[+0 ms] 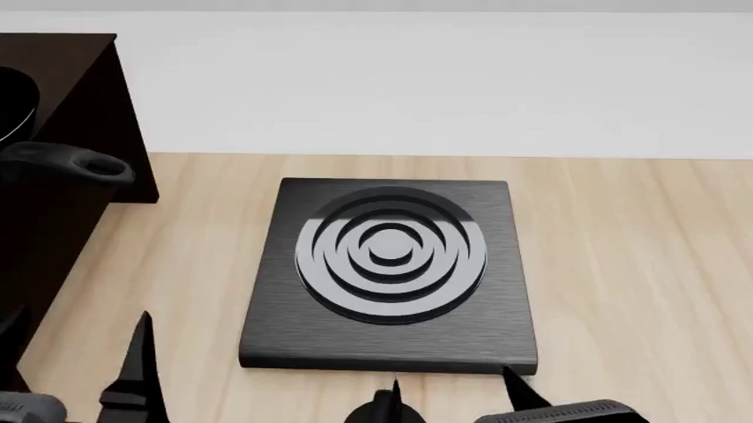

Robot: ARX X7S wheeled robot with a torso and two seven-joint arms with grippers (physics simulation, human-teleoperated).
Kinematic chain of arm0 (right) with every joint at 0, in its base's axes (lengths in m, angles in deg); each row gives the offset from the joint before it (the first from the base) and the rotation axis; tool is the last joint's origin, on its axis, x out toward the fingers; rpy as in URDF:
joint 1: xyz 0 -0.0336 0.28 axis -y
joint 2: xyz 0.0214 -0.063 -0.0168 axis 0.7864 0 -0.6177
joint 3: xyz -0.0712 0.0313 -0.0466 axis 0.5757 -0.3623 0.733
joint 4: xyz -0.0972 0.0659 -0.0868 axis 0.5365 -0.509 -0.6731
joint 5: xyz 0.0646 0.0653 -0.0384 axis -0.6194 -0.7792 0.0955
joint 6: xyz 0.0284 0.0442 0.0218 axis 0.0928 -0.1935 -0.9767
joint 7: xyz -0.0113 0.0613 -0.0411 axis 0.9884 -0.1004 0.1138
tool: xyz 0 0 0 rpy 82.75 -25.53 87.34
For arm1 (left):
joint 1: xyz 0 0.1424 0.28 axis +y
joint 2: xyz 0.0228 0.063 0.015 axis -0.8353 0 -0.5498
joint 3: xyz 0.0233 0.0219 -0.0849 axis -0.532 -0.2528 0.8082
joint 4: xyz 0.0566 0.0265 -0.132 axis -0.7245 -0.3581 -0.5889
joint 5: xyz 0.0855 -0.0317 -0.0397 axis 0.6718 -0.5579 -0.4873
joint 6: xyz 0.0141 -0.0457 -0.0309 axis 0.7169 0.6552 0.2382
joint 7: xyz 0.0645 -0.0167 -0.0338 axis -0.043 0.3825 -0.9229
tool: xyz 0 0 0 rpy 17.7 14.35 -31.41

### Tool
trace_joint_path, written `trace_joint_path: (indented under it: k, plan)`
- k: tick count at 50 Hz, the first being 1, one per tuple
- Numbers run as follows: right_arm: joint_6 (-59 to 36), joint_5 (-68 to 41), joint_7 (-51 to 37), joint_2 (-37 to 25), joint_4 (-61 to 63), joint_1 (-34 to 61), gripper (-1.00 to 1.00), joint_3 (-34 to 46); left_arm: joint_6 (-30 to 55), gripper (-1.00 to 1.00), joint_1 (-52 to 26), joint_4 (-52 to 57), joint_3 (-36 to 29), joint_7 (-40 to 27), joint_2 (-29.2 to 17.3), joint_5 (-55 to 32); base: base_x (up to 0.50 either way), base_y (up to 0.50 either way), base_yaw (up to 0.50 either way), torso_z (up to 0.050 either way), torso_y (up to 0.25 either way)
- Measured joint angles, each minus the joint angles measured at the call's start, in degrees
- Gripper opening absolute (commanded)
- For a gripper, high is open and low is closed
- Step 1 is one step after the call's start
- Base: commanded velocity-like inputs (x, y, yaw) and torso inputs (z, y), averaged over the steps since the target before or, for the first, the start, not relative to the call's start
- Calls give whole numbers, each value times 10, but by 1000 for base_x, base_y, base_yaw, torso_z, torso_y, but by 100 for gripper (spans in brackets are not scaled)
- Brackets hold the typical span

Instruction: Put the frying pan on the cabinet shelf.

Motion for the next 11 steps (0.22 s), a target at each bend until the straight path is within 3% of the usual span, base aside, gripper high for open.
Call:
trace_joint_path:
  k: [11]
  plan:
    - [49,30,1,-5,-33,-20,100,14,-22,100,24,-13,-19,-6,5,30,0,0,0,0,0]
